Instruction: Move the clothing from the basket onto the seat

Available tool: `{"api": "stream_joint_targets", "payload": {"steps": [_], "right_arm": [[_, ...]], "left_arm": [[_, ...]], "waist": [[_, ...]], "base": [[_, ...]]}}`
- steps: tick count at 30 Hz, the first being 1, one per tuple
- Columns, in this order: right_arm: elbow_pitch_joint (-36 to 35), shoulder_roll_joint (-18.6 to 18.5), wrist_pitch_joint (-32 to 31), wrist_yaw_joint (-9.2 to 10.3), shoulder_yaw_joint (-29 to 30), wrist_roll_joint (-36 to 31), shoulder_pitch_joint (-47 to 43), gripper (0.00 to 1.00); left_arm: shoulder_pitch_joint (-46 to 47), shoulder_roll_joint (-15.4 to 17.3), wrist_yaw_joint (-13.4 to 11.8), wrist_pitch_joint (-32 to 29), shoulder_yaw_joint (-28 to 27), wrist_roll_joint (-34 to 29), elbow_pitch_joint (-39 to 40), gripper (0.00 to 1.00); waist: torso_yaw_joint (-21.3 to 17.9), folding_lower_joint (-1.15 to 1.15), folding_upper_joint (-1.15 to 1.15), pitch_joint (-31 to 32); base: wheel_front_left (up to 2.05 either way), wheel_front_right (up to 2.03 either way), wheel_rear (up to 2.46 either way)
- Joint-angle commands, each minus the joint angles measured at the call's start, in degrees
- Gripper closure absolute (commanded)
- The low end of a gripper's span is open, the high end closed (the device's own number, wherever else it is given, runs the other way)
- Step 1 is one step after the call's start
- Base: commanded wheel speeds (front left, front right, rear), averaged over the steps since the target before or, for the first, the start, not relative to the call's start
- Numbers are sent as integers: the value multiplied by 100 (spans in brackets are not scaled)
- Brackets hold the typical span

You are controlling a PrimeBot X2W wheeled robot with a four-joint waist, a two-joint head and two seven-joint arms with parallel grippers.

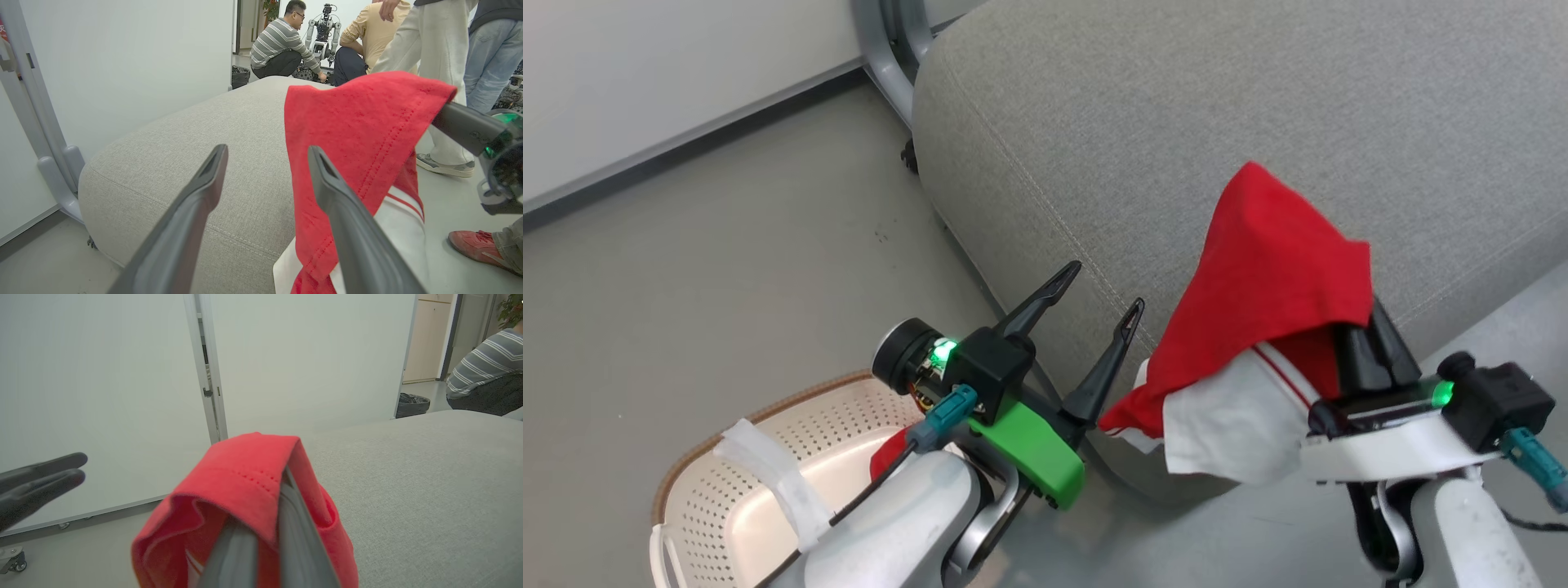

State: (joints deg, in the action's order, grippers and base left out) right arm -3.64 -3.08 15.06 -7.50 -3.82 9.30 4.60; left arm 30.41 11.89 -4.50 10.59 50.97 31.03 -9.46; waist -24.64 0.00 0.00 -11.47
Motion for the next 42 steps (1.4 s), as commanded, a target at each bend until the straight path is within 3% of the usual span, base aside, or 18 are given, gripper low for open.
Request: {"api": "stream_joint_targets", "payload": {"steps": [1,8,17,23,29,36,37,39,42], "right_arm": [[-98,2,18,2,73,42,251,100],[-155,-115,18,3,808,476,1611,100],[1021,-1286,17,2,1886,1034,3930,100],[2186,-1930,17,2,2039,1114,4957,100],[3524,-1907,17,2,1844,968,5244,100],[3965,-1643,18,2,1677,832,5007,100],[3971,-1608,18,2,1699,802,4940,62],[3969,-1510,18,2,1686,731,4783,0],[3737,-1392,17,3,1660,605,4459,0]], "left_arm": [[99,58,26,-44,9,-85,48,0],[510,105,23,-233,73,-263,253,0],[1098,183,-30,-361,26,-564,510,0],[1375,144,-35,-288,9,-702,509,0],[1508,18,5,-118,20,-681,320,0],[1381,-29,-46,92,-52,-573,77,0],[1320,-33,-62,140,-81,-536,40,0],[1203,-34,-111,228,-171,-467,-59,0],[1012,-51,-174,342,-333,-346,-208,0]], "waist": [[23,0,0,-329],[460,0,0,-1229],[1098,0,0,-2434],[1439,0,0,-3014],[1673,0,0,-3223],[1724,0,0,-3016],[1721,0,0,-2930],[1720,0,0,-2746],[1739,0,0,-2399]], "base": [[0,0,0],[0,0,0],[0,0,0],[0,0,0],[0,0,0],[0,0,0],[0,0,0],[0,0,0],[0,0,0]]}}
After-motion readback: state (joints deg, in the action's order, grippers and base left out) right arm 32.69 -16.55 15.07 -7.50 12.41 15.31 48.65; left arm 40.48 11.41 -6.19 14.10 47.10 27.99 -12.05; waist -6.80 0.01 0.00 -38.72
